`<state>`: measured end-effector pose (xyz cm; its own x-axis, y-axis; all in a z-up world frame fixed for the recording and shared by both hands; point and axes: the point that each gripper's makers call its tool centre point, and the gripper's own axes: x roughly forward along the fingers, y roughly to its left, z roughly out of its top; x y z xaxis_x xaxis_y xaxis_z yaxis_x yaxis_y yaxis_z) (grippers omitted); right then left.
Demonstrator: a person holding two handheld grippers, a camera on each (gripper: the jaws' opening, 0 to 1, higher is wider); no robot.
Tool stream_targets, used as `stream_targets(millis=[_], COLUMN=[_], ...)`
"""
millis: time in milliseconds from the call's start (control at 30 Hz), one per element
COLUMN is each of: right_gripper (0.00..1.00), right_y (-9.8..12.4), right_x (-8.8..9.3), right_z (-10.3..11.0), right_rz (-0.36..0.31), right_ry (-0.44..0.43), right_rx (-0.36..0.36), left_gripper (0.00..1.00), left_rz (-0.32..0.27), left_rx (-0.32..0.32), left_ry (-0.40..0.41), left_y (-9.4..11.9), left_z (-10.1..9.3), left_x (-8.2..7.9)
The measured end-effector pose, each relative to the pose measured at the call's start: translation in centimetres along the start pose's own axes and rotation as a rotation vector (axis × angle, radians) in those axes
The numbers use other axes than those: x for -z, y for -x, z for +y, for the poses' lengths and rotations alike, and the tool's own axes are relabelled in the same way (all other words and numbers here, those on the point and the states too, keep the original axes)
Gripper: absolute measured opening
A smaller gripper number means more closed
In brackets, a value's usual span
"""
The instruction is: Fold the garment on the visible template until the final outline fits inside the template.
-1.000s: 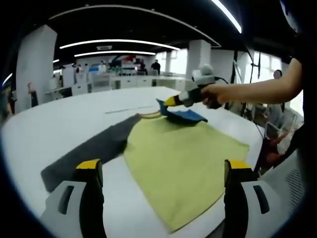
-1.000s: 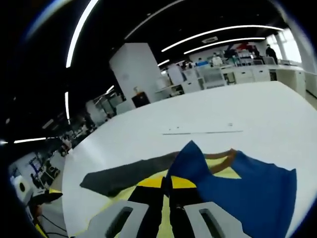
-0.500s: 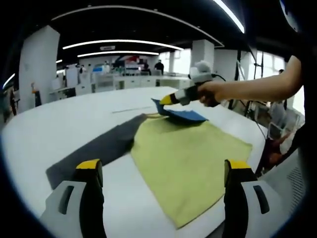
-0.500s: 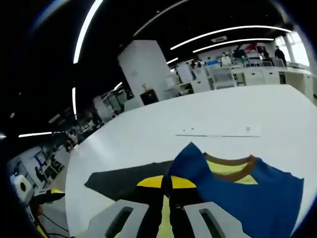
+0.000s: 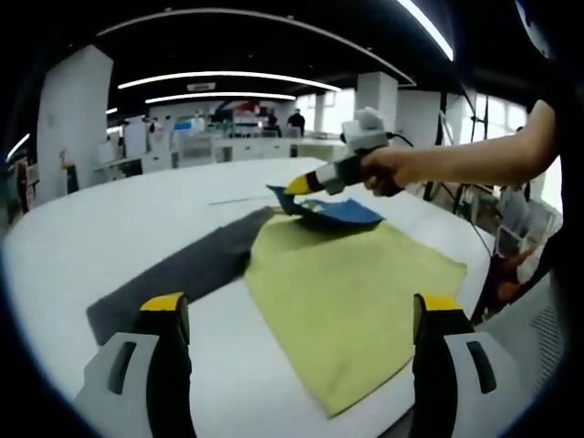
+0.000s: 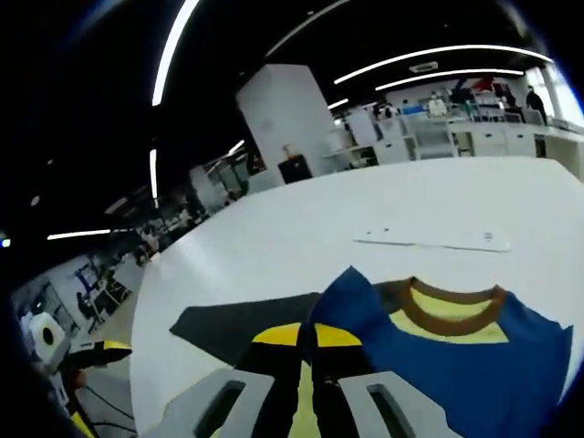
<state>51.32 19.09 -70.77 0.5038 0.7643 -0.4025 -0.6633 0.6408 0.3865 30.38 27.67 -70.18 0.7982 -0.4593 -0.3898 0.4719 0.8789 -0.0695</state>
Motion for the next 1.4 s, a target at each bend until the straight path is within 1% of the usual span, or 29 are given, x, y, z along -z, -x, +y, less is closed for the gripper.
stream_targets(millis=[100,233,333,400,567,767,833,900,967,1033,1100,1200,1300,1333,1400], right_gripper=[0.0,0.0,0.0,0.0,0.0,0.0,0.0,0.0,0.0,0.0,0.06,0.17,0.32,0.4,0.49], right_y=[-0.2,-0.6,-0.8,-1.0,-1.7,-2.8,-3.0,-3.1,-3.0,-2.8,-2.6,-1.9,-1.2,-0.9,-0.5], right_x=[0.7,1.5,2.1,2.7,3.7,4.9,5.4,6.0,6.4,6.4,6.2,5.7,5.2,5.0,4.7], right_z=[1.0,1.8,2.3,2.2,1.9,2.1,2.4,2.9,3.2,3.2,2.9,2.0,0.9,0.4,-0.1], right_rz=[0.026,0.048,0.065,0.08,0.096,0.106,0.119,0.138,0.149,0.156,0.158,0.16,0.154,0.146,0.144], right_ry=[0.028,0.052,0.064,0.073,0.063,0.02,0.009,0.009,0.017,0.021,0.034,0.048,0.06,0.072,0.073], right_rx=[-0.028,-0.049,-0.066,-0.061,-0.041,-0.03,-0.034,-0.054,-0.069,-0.069,-0.057,-0.033,0.004,0.023,0.039], left_gripper=[0.99,0.99,0.99,0.99,0.99,0.99,0.99,0.99,0.99,0.99,0.99,0.99,0.99,0.99,0.99], left_rz=[0.0,-0.005,-0.004,-0.002,-0.002,-0.006,-0.007,-0.006,-0.008,-0.008,-0.008,-0.012,-0.01,-0.009,-0.013], left_rx=[0.001,-0.002,-0.003,-0.001,-0.002,-0.004,-0.005,-0.007,-0.008,-0.011,-0.016,-0.02,-0.021,-0.022,-0.021], left_ry=[0.002,0.005,0.004,0.004,0.006,0.006,0.007,0.006,0.006,0.007,0.004,0.003,-0.003,-0.004,-0.005], left_y=[0.0,0.1,0.1,0.1,0.1,0.2,0.2,0.3,0.3,0.4,0.5,0.5,0.5,0.5,0.5], left_z=[0.0,0.1,0.1,0.1,0.1,0.3,0.3,0.4,0.4,0.6,0.7,0.8,0.9,0.9,0.9], left_x=[0.1,0.0,0.1,0.1,0.2,0.1,0.1,0.2,0.1,0.1,0.1,-0.1,-0.1,-0.1,-0.2])
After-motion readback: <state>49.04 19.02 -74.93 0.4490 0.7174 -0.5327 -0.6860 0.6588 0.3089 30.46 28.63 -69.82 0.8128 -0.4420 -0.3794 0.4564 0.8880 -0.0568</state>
